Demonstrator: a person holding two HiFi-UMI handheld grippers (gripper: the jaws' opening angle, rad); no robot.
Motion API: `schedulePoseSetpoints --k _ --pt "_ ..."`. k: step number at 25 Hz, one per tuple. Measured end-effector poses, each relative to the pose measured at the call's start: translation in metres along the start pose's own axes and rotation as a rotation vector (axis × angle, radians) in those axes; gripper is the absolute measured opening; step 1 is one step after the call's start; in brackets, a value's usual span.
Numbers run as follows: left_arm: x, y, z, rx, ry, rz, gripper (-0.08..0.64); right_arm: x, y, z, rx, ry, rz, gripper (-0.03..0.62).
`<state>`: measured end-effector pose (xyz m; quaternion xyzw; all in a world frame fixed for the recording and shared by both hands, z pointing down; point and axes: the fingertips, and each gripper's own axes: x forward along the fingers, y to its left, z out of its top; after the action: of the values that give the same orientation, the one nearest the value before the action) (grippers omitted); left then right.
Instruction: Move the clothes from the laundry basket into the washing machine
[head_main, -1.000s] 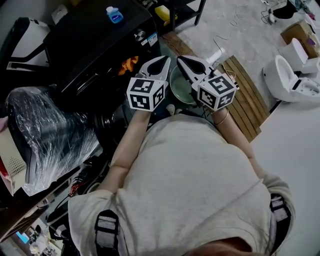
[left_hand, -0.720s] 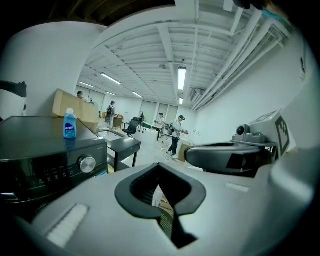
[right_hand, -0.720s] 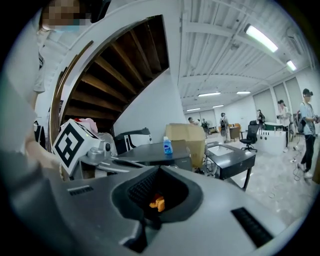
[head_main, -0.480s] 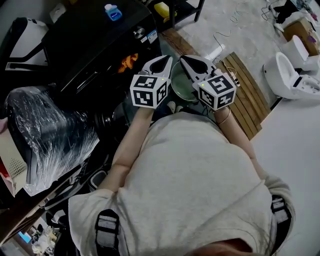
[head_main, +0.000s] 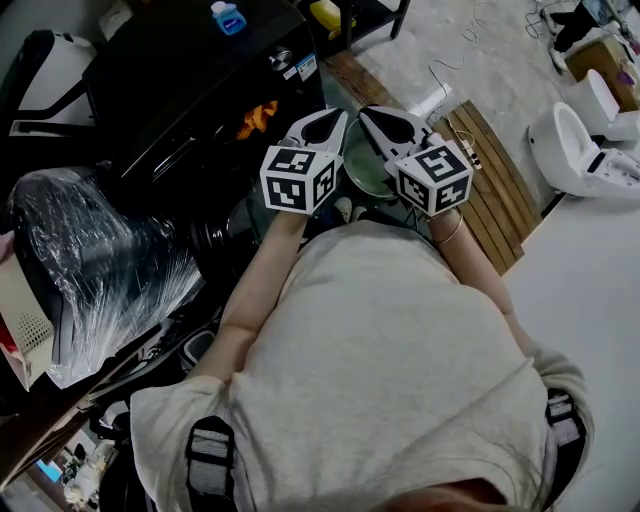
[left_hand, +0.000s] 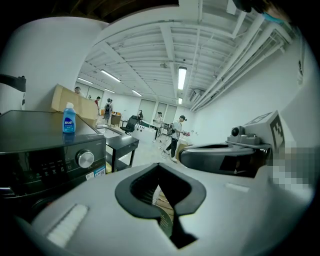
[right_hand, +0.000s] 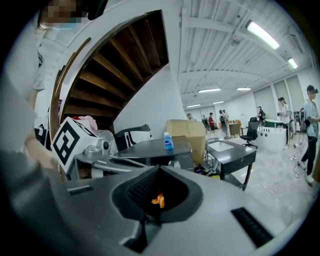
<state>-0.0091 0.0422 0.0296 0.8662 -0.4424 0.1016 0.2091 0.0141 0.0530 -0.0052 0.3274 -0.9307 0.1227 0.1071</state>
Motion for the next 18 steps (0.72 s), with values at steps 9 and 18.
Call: schedulePoseSetpoints --k 9,18 --pt "-0.004 0.002 -0.011 -0.012 0.028 -0.006 0.009 0.002 0.010 -0.002 0.000 0.004 0.023 0.008" --pt "-0.008 0.006 -0.013 -0.021 0.021 0.011 0.009 0.001 0.009 -0.005 0.014 0.004 0.018 0.008"
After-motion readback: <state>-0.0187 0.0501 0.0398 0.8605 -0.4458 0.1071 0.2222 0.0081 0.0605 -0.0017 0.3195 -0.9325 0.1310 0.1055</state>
